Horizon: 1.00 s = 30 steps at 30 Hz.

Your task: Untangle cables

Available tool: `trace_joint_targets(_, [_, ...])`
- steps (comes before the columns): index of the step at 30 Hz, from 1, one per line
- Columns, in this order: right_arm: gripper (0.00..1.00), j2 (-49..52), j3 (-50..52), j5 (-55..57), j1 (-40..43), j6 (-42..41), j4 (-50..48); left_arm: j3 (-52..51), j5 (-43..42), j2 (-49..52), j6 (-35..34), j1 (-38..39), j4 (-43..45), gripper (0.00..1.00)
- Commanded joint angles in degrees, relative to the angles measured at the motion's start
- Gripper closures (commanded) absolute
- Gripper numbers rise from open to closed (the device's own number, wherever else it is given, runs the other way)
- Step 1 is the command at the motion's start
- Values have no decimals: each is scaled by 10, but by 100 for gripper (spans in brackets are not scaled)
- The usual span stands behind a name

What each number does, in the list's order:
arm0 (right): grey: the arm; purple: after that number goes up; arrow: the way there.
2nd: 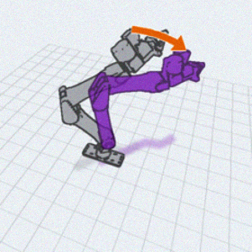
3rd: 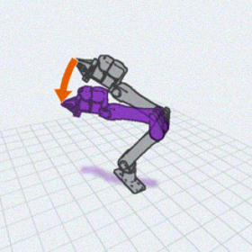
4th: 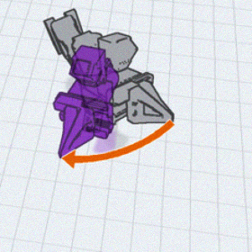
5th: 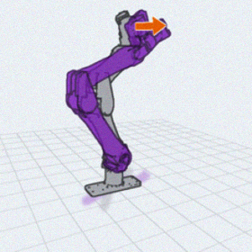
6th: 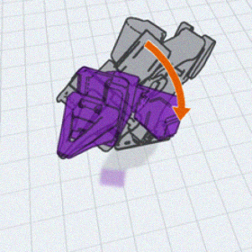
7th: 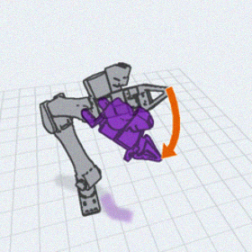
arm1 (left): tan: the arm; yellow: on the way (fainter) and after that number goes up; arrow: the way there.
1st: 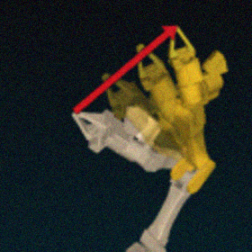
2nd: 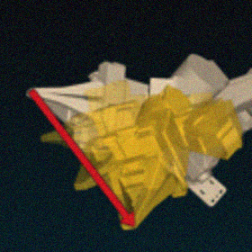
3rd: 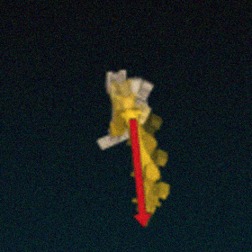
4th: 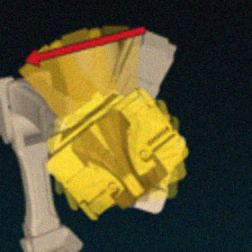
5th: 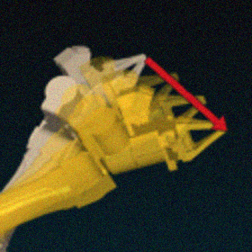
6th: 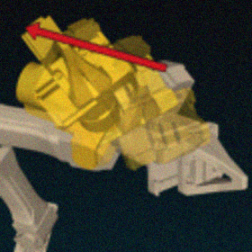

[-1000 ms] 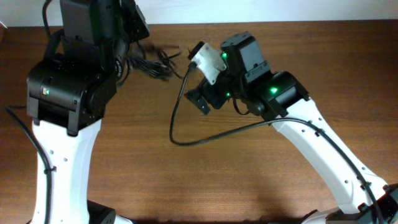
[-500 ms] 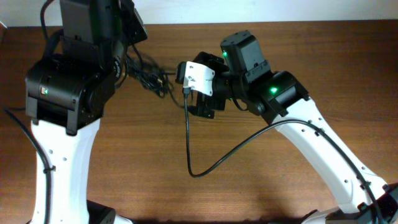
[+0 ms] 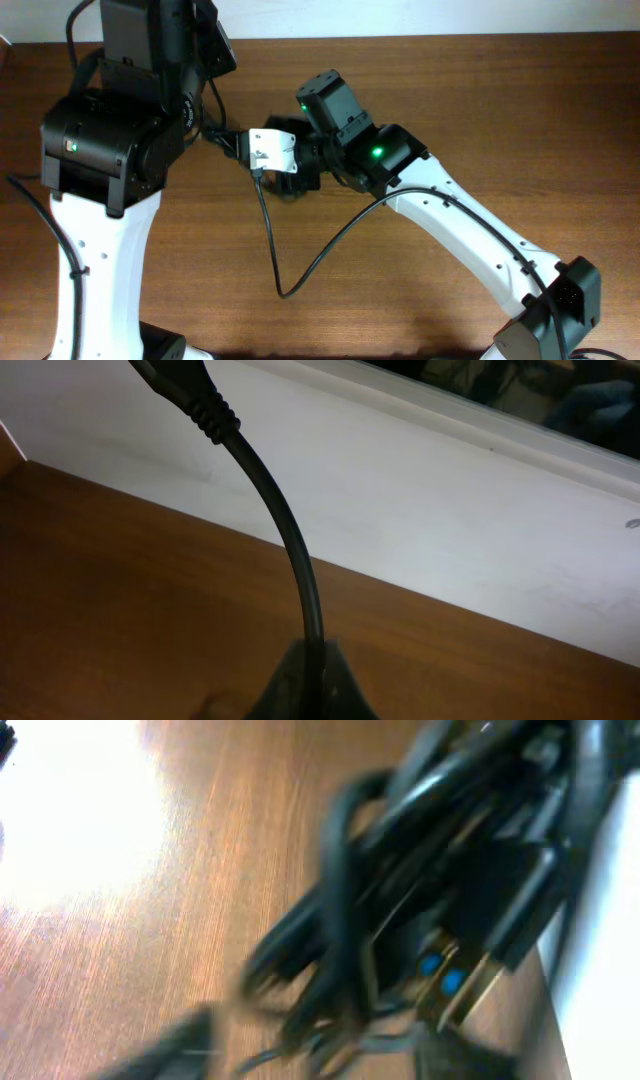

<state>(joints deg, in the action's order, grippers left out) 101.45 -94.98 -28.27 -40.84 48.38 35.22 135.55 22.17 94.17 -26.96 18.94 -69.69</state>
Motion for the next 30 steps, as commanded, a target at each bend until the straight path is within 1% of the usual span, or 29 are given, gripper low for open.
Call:
trace_joint_targets(1, [96, 0, -1, 8, -7, -4, -2, 4, 12, -2, 10, -3, 2, 100])
trace_joint_targets(3, [96, -1, -1, 28, 3, -16, -2, 4, 12, -2, 10, -3, 1, 100])
trace_joint_targets(6, [96, -14, -2, 36, 60, -80, 2, 4, 12, -2, 10, -3, 1, 100])
trace_joint_targets(8, [96, -36, -2, 37, 120, -122, 5, 4, 15, -2, 15, -10, 1, 100])
trace_joint_targets(10, [96, -63, -2, 35, 213, -182, 5, 4, 17, -3, 18, -47, -13, 100])
trace_joint_targets(13, [96, -93, -2, 33, 367, -289, 3, 4, 13, -12, 18, -131, -46, 100])
trace_joint_targets(17, [96, -101, -2, 34, 558, -434, -2, 4, 12, -43, 17, -280, -77, 100])
trace_joint_targets(19, [96, -101, -2, 34, 634, -458, 1, 4, 6, -57, 17, -345, -87, 100])
trace_joint_targets(21, [96, -101, -2, 34, 698, -459, 9, 4, -30, -66, 18, -421, -90, 100])
trace_joint_targets(23, [96, -101, -2, 29, 734, -456, 19, 4, -62, -68, 18, -480, -94, 100])
trace_joint_targets(25, [96, -101, -2, 38, 749, -457, 12, 4, -85, -68, 18, -517, -96, 100])
trace_joint_targets(27, [96, -101, -2, 62, 763, -471, 3, 4, -88, -70, 18, -526, -97, 100])
trace_joint_targets(30, [96, -101, -2, 56, 760, -474, 5, 4, -94, -70, 18, -526, -96, 100])
